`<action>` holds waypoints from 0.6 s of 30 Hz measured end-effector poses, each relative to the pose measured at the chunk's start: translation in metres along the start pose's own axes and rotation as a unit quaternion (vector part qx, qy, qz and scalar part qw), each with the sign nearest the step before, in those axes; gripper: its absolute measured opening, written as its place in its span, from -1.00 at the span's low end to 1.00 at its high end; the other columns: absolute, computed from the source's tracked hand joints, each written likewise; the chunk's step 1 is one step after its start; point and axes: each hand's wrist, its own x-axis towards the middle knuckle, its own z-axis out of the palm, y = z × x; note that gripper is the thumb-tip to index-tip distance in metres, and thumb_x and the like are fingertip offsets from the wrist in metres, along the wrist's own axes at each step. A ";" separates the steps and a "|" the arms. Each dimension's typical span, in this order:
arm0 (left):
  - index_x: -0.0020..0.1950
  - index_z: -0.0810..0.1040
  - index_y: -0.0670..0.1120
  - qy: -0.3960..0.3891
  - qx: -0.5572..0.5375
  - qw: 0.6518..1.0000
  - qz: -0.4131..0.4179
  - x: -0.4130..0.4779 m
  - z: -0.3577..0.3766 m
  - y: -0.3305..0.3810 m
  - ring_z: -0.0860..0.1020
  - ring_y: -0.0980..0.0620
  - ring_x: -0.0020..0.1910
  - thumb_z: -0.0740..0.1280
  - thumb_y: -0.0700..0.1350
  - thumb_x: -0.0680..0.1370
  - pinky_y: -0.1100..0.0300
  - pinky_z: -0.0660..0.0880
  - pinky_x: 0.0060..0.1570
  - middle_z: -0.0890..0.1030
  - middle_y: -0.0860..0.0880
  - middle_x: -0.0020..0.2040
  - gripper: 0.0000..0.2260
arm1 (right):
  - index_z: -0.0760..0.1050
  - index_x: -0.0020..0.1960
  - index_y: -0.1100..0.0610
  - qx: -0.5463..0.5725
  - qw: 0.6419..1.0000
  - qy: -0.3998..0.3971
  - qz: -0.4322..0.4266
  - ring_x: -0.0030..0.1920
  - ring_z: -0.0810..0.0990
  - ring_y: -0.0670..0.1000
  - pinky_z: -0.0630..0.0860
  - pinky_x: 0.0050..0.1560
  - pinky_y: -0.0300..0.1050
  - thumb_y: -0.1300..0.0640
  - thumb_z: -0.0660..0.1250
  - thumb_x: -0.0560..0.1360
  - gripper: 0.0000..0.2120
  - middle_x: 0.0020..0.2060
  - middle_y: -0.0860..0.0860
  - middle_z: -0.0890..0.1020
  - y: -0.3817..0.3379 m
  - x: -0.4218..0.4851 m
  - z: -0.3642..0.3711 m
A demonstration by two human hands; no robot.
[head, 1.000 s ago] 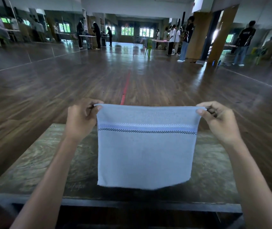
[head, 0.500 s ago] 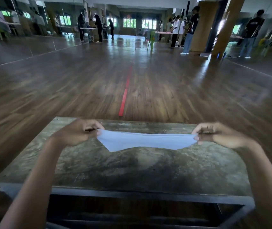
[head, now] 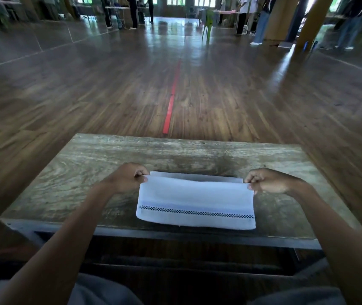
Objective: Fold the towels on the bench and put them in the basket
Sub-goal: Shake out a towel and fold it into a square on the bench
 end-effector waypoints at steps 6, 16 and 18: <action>0.02 0.54 0.00 0.094 0.144 0.985 -0.006 0.039 0.030 -0.011 0.52 0.02 0.06 0.22 -0.10 0.58 0.10 0.26 0.09 0.60 0.06 0.03 -0.88 | 0.50 -0.05 -0.01 -0.005 0.994 0.105 -0.007 -0.05 0.55 -0.04 0.46 -0.07 -0.14 0.15 0.29 0.55 -0.93 -0.10 -0.04 0.58 0.019 0.039 0.009; 0.09 0.55 -0.01 0.063 0.161 0.983 -0.064 0.072 0.058 -0.030 0.52 -0.11 0.10 0.21 -0.10 0.59 -0.06 0.38 0.22 0.60 -0.07 0.10 -0.84 | 0.56 -0.01 0.11 0.009 0.987 0.162 0.003 -0.02 0.57 0.04 0.42 -0.21 -0.28 0.24 0.31 0.52 -0.91 -0.13 0.01 0.60 0.031 0.079 0.023; 0.10 0.56 0.00 0.069 0.145 0.985 -0.065 0.074 0.059 -0.031 0.52 -0.11 0.12 0.22 -0.09 0.58 -0.08 0.38 0.22 0.60 -0.07 0.12 -0.83 | 0.55 0.08 0.16 -0.004 0.986 0.167 0.012 0.04 0.57 0.08 0.41 -0.18 -0.24 0.26 0.31 0.52 -0.84 -0.03 0.11 0.61 0.033 0.084 0.025</action>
